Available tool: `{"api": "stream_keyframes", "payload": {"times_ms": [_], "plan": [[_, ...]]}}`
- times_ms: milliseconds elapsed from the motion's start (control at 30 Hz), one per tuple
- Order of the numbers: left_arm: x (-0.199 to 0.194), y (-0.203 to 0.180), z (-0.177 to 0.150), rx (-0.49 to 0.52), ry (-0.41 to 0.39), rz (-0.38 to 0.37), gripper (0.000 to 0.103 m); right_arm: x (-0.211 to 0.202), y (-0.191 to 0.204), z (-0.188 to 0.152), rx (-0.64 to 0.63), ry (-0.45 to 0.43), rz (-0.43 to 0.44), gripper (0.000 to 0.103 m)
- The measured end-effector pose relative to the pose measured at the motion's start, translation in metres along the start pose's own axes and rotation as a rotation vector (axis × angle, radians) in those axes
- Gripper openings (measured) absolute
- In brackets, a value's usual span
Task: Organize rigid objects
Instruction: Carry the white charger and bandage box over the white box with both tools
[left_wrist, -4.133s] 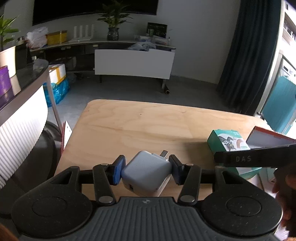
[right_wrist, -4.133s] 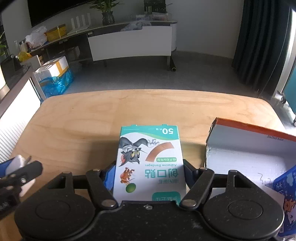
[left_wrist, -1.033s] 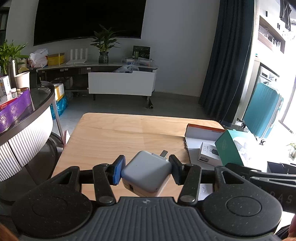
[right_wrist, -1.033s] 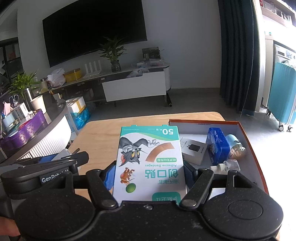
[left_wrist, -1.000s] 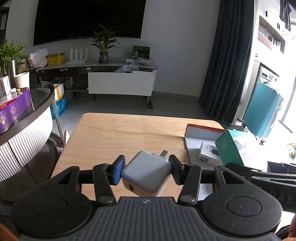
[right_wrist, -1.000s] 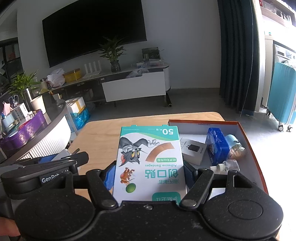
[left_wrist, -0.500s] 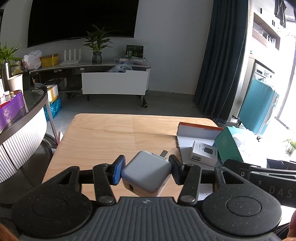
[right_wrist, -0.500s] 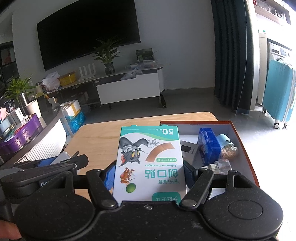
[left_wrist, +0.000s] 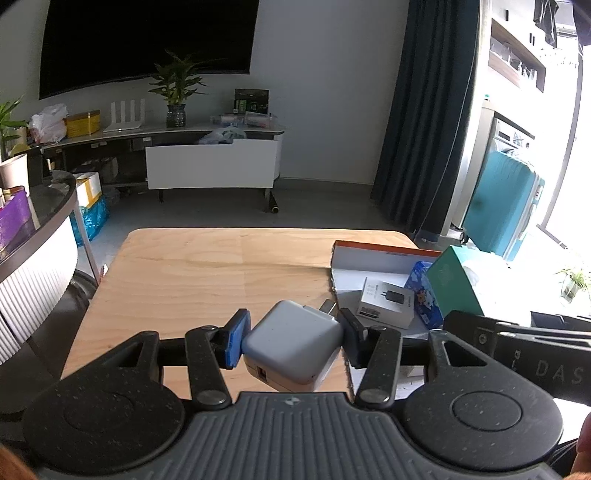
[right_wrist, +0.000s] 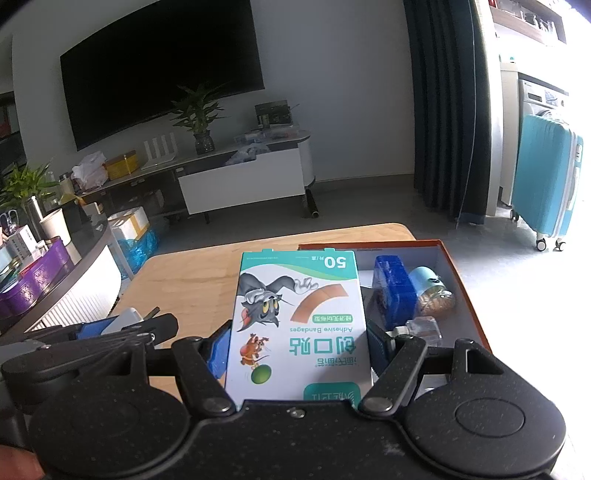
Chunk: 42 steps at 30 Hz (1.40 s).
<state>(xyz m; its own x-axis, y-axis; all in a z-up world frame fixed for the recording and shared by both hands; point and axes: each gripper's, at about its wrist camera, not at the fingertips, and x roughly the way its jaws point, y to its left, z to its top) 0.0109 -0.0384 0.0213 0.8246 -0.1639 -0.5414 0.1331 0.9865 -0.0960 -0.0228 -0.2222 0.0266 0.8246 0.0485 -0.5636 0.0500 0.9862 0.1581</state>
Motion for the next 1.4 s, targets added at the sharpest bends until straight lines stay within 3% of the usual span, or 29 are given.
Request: {"api": "stream_keyframes", "payload": {"times_ms": [1400], "plan": [[0.026, -0.068, 0.007, 0.09, 0.021, -0.133, 0.052, -0.01, -0.075, 0.001, 0.11, -0.022, -0.129, 0.084]]}}
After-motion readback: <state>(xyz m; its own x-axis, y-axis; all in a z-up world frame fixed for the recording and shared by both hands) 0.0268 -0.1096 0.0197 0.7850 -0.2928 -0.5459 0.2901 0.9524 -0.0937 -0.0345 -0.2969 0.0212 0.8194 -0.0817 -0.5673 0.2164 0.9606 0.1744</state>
